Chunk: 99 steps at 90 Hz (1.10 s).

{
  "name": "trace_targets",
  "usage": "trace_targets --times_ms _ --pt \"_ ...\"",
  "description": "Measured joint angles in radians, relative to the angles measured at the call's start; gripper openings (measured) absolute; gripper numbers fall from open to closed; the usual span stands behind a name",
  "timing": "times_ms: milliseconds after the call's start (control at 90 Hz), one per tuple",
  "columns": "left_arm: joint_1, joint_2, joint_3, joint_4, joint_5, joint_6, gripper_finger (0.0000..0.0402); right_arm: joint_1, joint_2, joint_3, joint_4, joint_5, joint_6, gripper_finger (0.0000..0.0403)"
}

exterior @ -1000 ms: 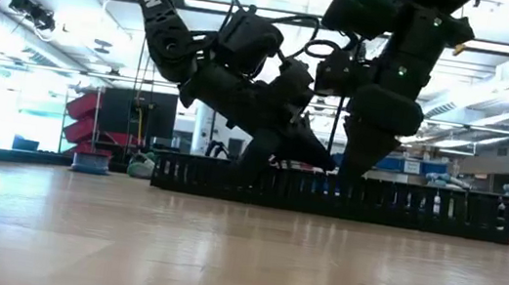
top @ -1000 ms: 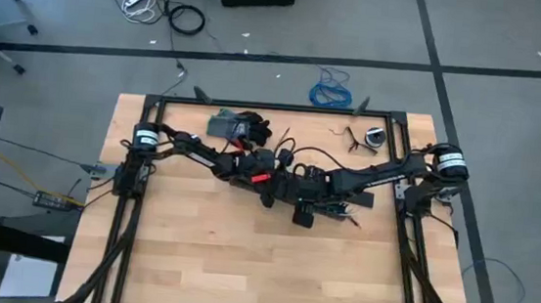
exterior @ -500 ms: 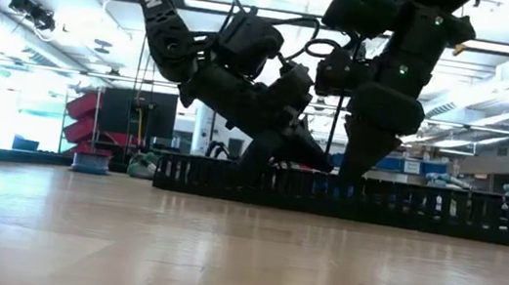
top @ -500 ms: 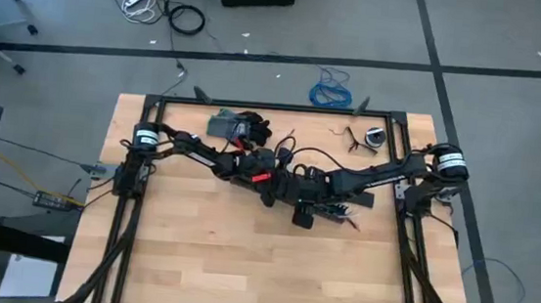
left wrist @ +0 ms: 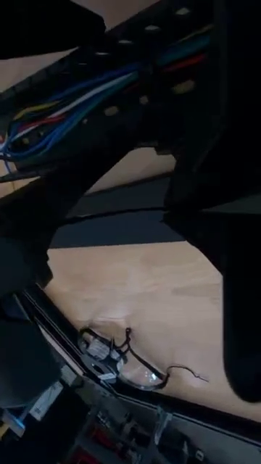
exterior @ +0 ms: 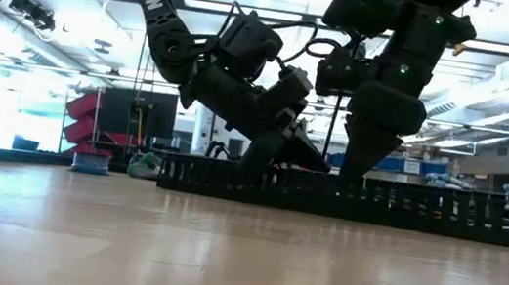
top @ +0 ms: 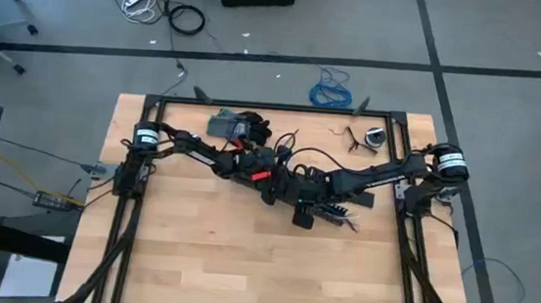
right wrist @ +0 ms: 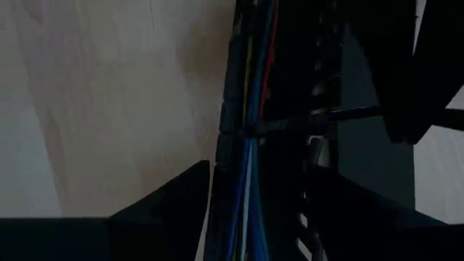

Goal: Ziptie cables
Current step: Put the cable wires in the black cable duct

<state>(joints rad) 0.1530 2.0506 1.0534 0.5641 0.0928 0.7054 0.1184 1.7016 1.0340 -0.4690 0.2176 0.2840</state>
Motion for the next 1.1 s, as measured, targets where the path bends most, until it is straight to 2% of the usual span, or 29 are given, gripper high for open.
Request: trace_targets --times_ms 222,756,933,1100 --pt "-0.015 0.000 -0.001 -0.001 0.075 0.003 0.0000 -0.003 0.000 0.000 0.008 0.005 0.000 0.0217" --pt "-0.018 0.002 -0.002 0.043 0.073 -0.003 0.0028 -0.003 0.000 0.000 -0.004 0.023 -0.004 0.0217" --pt "-0.019 0.000 -0.002 0.037 0.035 -0.006 0.0038 -0.003 -0.008 0.000 -0.015 0.025 -0.005 0.0217" --pt "-0.027 -0.005 0.001 0.000 -0.062 0.005 0.0088 -0.003 -0.029 0.007 -0.037 0.022 -0.008 0.0217"
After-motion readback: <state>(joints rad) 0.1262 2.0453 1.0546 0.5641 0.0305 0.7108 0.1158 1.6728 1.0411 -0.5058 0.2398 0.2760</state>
